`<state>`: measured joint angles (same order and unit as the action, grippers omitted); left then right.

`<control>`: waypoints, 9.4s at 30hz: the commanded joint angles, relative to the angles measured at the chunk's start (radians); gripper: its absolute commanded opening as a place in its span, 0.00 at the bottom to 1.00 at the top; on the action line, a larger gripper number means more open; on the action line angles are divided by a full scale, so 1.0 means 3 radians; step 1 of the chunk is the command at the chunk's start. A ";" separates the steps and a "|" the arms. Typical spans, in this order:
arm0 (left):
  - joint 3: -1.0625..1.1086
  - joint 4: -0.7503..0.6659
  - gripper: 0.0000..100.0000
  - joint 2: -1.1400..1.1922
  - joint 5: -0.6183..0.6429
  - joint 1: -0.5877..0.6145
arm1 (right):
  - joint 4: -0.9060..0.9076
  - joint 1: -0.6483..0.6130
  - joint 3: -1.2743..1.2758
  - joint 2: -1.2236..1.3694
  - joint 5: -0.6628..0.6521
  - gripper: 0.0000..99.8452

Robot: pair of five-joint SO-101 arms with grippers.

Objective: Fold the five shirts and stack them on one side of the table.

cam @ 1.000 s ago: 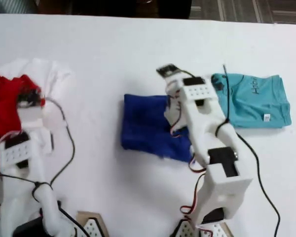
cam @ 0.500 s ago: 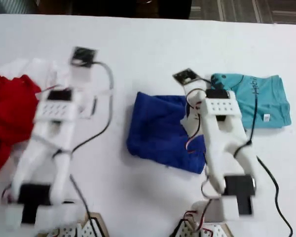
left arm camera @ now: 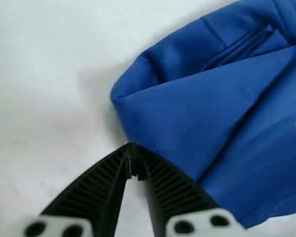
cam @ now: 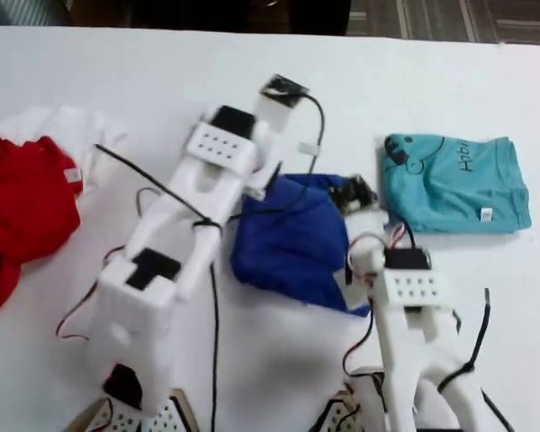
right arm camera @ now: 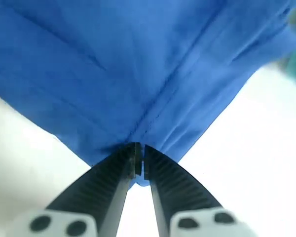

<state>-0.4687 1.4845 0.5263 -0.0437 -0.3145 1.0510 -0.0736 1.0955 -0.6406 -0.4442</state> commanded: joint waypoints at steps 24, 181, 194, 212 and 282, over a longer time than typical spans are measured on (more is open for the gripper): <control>-0.0570 -0.0373 0.03 0.0798 0.0000 0.0527 | -0.0688 0.0182 0.0598 -0.0156 0.0015 0.02; -0.1685 0.0977 0.03 0.0956 -0.0476 0.2516 | 0.0637 -0.0662 -0.4930 0.3608 0.0020 0.16; -0.1685 0.0972 0.03 0.0956 -0.0476 0.2516 | 0.1542 -0.0790 -0.6097 0.3931 0.0046 0.04; -0.1685 0.0977 0.03 0.0956 -0.0476 0.2516 | 0.1005 -0.0550 -0.5851 0.4442 0.0026 0.02; -0.2943 0.0829 0.03 0.1724 0.0138 0.1151 | 0.0059 -0.0540 -0.2475 0.2110 0.0332 0.02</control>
<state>-1.1960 1.6502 1.0602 -0.0008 0.0092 0.9881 -0.2317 0.4864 -0.0023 -0.3445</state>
